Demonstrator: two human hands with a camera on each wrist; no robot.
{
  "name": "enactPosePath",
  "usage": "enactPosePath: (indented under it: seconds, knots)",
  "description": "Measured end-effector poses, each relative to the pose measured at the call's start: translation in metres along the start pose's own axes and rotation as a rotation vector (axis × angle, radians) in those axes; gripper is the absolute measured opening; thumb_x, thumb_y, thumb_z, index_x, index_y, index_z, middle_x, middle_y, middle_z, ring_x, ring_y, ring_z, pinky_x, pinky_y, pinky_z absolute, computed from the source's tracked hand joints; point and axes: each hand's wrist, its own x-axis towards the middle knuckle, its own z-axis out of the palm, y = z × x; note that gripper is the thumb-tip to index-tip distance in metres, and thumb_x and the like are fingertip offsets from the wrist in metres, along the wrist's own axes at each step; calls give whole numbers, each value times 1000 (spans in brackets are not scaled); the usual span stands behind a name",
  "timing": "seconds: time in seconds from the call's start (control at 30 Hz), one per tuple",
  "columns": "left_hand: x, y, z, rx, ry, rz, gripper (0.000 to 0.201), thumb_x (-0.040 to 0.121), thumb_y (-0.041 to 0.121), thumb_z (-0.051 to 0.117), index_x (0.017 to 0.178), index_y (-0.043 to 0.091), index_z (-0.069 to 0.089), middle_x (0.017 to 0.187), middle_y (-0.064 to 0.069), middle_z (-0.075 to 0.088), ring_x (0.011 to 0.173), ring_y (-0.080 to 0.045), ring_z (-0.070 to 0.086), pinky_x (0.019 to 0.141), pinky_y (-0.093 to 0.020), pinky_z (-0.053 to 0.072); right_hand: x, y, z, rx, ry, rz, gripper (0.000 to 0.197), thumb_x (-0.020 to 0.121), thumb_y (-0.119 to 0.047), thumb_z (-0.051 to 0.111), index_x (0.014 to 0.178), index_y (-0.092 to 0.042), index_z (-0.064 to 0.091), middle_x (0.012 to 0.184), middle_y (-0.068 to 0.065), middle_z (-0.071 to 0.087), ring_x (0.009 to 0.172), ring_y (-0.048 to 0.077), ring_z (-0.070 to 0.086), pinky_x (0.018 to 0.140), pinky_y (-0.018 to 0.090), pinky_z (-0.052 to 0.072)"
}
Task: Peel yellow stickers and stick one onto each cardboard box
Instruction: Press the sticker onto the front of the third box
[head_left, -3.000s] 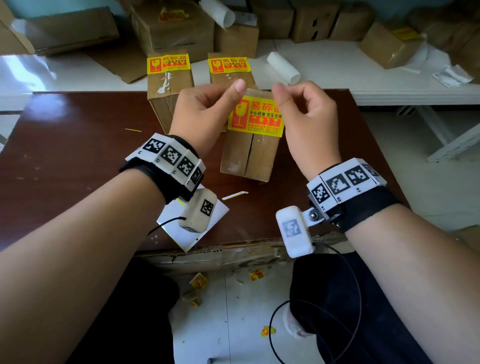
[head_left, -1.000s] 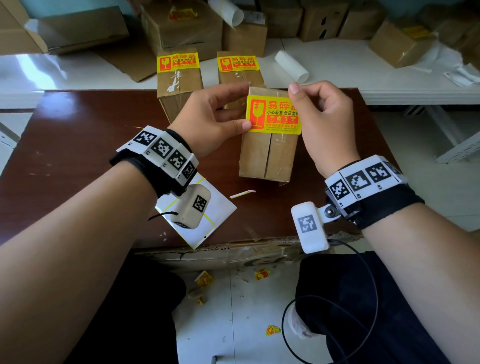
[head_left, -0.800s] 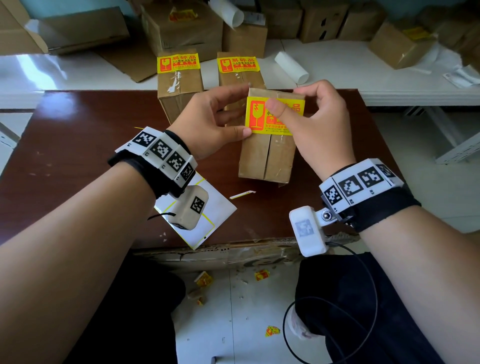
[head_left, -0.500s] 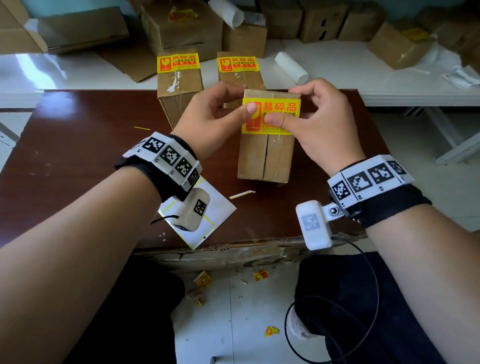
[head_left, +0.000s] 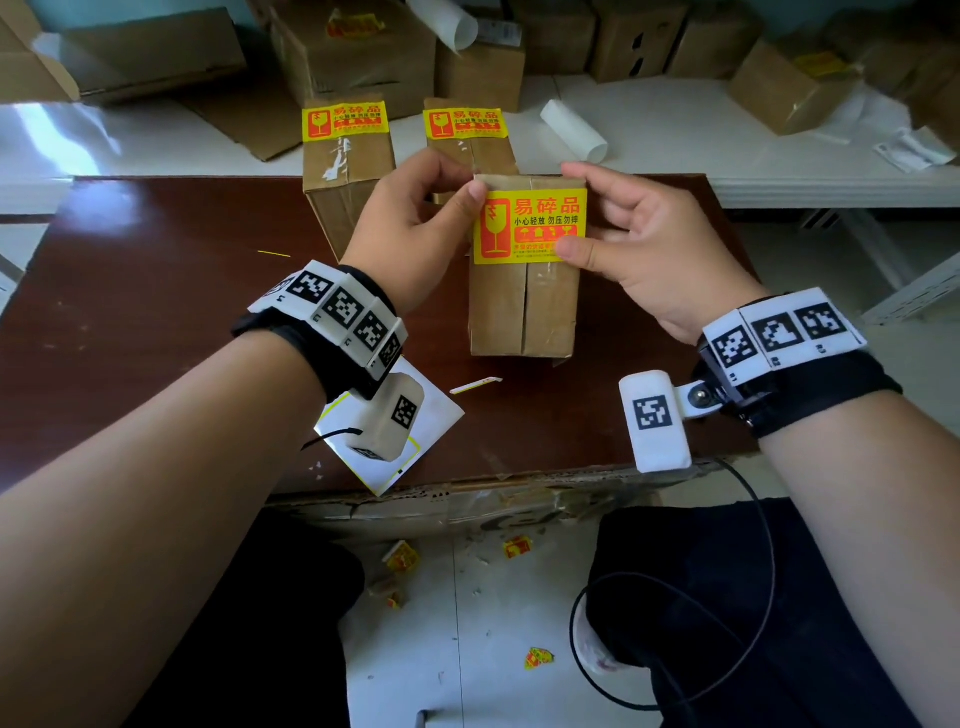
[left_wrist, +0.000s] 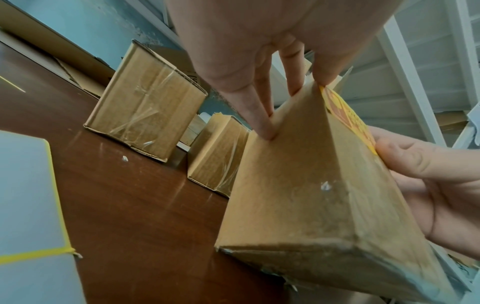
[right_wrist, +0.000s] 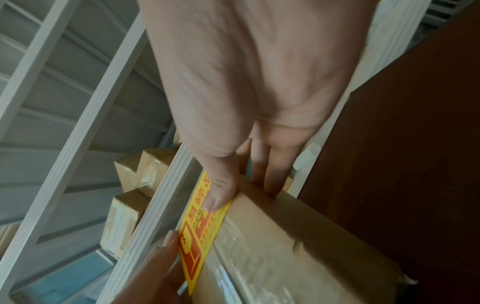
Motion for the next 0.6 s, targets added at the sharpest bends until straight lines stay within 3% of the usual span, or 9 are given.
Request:
enactPosePath:
  seconds: [0.2, 0.43, 0.6]
  knots:
    - [0, 0, 1, 0, 5, 1, 9, 95, 52, 63, 87, 49, 64, 106, -6, 73, 105, -32, 72, 86, -60, 62, -3, -1, -8, 81, -107, 42, 79, 99, 18, 62, 164, -22, 42, 159, 2, 58, 140, 13, 63, 120, 34, 48]
    - [3, -4, 1, 26, 10, -10, 13, 97, 49, 59, 89, 39, 61, 96, 1, 70, 94, -27, 70, 86, -59, 60, -5, 0, -9, 137, -153, 91, 82, 99, 27, 46, 164, -24, 43, 158, -4, 60, 141, 13, 62, 122, 41, 45]
    - [3, -5, 1, 33, 26, -30, 14, 98, 47, 60, 89, 38, 63, 102, -7, 75, 100, -29, 73, 89, -60, 59, 0, -4, 13, 236, 70, 136, 42, 106, -8, 59, 144, -27, 67, 128, -3, 80, 122, 16, 74, 113, 44, 55]
